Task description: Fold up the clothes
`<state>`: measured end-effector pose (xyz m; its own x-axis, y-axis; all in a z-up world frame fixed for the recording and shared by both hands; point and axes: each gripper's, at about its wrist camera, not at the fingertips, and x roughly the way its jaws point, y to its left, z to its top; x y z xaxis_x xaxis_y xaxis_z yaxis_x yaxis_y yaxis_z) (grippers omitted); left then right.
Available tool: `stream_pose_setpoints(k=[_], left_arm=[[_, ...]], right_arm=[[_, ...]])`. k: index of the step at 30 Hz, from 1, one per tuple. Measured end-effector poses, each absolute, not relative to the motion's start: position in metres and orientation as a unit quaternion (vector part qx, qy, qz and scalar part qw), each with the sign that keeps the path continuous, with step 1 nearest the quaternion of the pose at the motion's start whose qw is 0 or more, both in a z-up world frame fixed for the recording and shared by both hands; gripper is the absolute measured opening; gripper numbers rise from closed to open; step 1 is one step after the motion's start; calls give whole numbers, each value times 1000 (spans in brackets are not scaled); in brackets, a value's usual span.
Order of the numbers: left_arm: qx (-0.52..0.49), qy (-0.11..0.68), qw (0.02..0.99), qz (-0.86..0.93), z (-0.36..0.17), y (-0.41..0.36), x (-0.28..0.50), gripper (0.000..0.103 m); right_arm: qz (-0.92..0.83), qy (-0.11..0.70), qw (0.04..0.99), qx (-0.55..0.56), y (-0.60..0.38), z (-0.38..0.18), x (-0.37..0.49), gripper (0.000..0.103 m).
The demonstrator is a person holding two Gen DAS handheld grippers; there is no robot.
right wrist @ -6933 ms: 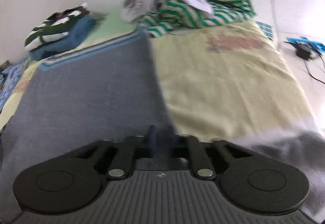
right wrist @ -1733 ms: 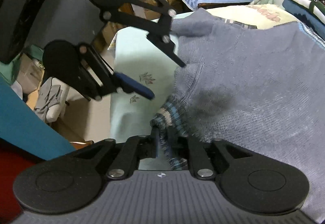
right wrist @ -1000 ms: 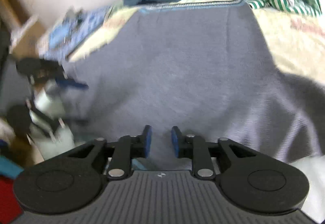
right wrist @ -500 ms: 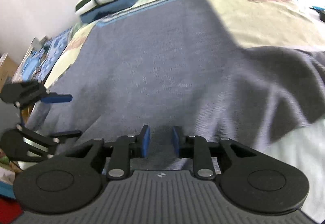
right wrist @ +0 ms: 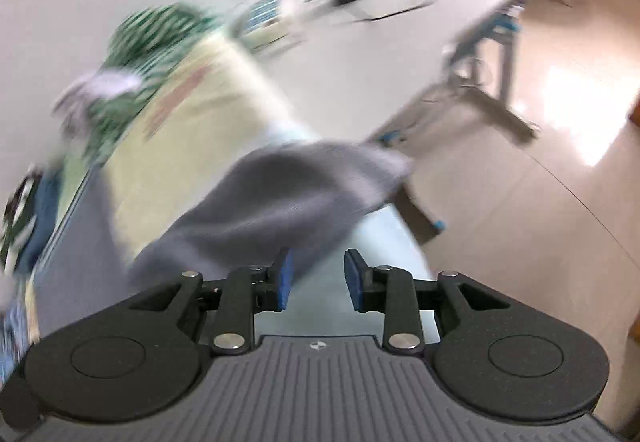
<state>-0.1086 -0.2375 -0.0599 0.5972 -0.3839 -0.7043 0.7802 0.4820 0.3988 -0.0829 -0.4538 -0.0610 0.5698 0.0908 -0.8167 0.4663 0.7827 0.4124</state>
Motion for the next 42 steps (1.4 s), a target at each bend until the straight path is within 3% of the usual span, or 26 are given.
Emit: stream_pose_setpoints(k=[3, 7, 12, 15, 16, 17, 20, 22, 23, 32, 42], left_arm=[[367, 278, 815, -352, -68, -266, -101, 81], [355, 292, 822, -337, -71, -279, -90, 85], [312, 325, 823, -345, -71, -282, -74, 76], [284, 332, 827, -352, -73, -286, -69, 76], [282, 330, 830, -350, -73, -287, -68, 72], [281, 328, 832, -347, -73, -289, -67, 68], [283, 326, 833, -347, -75, -292, -63, 48], [300, 319, 830, -344, -76, -296, -64, 12], [312, 316, 829, -340, -77, -298, -65, 6], [312, 280, 847, -326, -54, -287, -80, 4], [196, 306, 894, -264, -16, -225, -74, 4]], right_arm=[[-135, 452, 812, 344, -473, -72, -78, 37], [-130, 440, 777, 430, -492, -94, -69, 38], [-122, 412, 745, 510, -507, -115, -57, 40], [-117, 401, 728, 544, -513, -122, -50, 41], [-114, 395, 728, 548, -513, -121, -49, 34], [-109, 387, 734, 547, -513, -117, -48, 17], [-90, 365, 761, 529, -512, -101, -46, 8], [-75, 347, 782, 512, -511, -86, -46, 7], [-69, 339, 791, 505, -511, -79, -46, 6], [-20, 303, 861, 408, -495, -40, -38, 5], [96, 279, 907, 301, -428, 7, 1, 5]])
